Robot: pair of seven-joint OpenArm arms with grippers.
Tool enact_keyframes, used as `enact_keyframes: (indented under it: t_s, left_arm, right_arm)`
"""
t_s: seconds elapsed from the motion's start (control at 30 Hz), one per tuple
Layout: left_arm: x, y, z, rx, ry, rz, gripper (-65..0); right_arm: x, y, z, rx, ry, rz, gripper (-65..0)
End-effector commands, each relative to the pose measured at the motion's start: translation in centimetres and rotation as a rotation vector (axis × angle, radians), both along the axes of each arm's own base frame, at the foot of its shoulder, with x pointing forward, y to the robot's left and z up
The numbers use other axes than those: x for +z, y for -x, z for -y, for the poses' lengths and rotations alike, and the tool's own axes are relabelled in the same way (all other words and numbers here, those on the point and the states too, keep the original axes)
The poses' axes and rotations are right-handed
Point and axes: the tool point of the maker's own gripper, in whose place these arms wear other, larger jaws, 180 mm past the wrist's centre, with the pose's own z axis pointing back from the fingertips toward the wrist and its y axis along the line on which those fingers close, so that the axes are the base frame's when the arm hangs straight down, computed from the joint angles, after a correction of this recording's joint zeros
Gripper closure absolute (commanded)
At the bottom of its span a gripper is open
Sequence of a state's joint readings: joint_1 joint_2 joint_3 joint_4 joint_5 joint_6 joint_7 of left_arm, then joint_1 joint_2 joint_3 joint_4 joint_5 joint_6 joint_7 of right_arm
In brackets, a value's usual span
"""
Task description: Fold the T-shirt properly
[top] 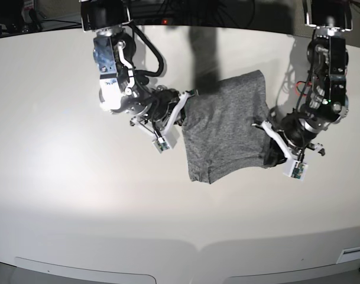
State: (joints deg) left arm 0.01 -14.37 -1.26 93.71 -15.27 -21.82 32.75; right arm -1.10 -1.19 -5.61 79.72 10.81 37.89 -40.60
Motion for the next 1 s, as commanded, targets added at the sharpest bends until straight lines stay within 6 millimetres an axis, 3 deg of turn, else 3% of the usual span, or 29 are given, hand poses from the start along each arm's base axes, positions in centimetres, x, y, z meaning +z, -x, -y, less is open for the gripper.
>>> enact_keyframes:
  t_s: [0.0, 0.23, 0.4, 0.53, 0.67, 0.8, 0.97]
  left_arm:
    - [1.9, -0.8, -0.5, 0.003, 0.007, 0.054, 0.0]
    - [2.4, -0.2, -2.2, -0.011, 0.075, -0.005, 0.0]
    - [1.8, 0.7, -3.3, -0.024, 0.072, -0.081, 0.0]
    - [0.2, 2.8, -4.2, -0.029, 0.04, -0.141, 0.0]
    - [-0.6, 5.6, -5.4, 0.015, 0.017, -0.152, 0.0]
    - [-0.1, 8.1, -7.5, 0.121, -0.073, -0.115, 0.0]
    - [0.3, 11.5, -9.1, 0.188, -0.158, -0.127, 0.0]
  right_arm:
    - [-0.2, 0.9, 0.1, 0.023, 0.026, -0.019, 0.0]
    - [1.2, 4.1, 0.4, 0.033, 0.049, -0.014, 0.0]
    - [3.9, 2.8, 1.6, 0.0, 0.068, 0.084, 0.0]
    - [7.5, 0.7, 4.3, -0.088, 0.077, 0.185, 0.0]
    - [9.8, 0.9, 7.0, -0.168, 0.044, 0.196, 0.0]
    - [10.2, 2.5, 10.4, -0.236, 0.077, 0.193, 0.0]
    - [9.4, 5.6, 13.8, -0.297, 0.149, 0.14, 0.0]
